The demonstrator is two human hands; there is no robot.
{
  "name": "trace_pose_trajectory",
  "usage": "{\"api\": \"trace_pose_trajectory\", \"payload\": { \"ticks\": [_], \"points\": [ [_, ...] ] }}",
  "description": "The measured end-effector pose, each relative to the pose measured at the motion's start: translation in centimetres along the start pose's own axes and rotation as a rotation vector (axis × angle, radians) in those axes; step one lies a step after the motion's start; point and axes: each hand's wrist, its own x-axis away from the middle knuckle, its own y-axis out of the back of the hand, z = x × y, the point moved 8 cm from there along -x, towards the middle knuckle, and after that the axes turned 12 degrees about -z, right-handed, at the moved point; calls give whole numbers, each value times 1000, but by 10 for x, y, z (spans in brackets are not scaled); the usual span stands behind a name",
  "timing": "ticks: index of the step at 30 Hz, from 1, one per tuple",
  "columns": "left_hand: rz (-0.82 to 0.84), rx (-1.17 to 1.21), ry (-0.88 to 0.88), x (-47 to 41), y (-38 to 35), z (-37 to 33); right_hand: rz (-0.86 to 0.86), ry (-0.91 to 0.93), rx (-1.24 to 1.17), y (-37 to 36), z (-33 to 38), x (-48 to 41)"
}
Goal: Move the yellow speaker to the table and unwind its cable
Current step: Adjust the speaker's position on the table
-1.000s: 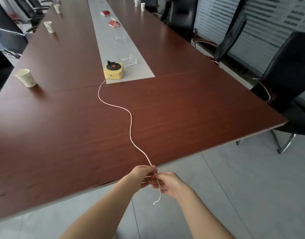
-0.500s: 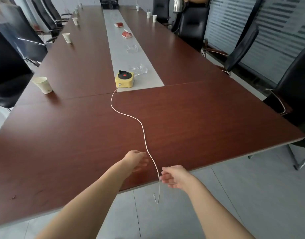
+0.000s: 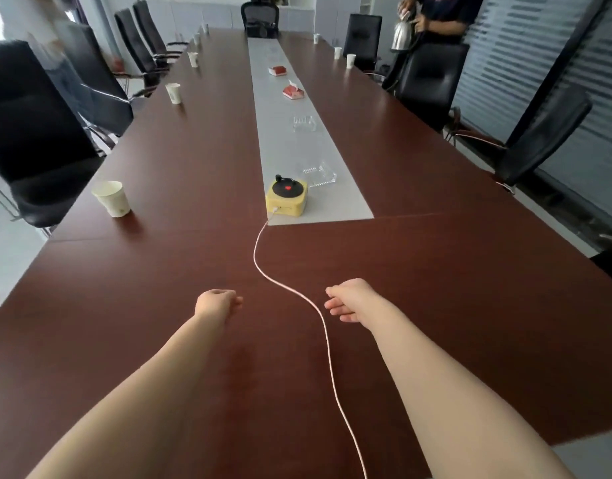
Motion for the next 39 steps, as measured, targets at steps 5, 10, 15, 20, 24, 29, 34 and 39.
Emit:
{"api": "trace_pose_trajectory", "payload": {
  "ticks": [5, 10, 15, 20, 24, 29, 34, 39],
  "points": [
    [13, 8, -64, -70, -34, -80, -39, 12, -37, -8, 83, -64],
    [28, -72, -170, -128, -78, -145, -102, 45, -75, -11, 137, -121],
    [57, -189, -225, -176, -121, -176, -164, 57, -55, -20, 169, -176],
    [75, -211, -195, -224, -166, -192, -219, 102, -36, -37, 195, -238],
    [138, -236, -170, -238, -207, -202, -215, 124, 71, -57, 207, -282],
    [209, -275, -183, -253, -251, -198, -151, 164, 73, -80, 213, -322],
    [167, -241, -245, -259, -267, -187, -81, 181, -80, -93, 212, -343],
    [138, -140, -261, -244, -265, -170, -61, 201, -230, -90, 203, -349]
  ]
}}
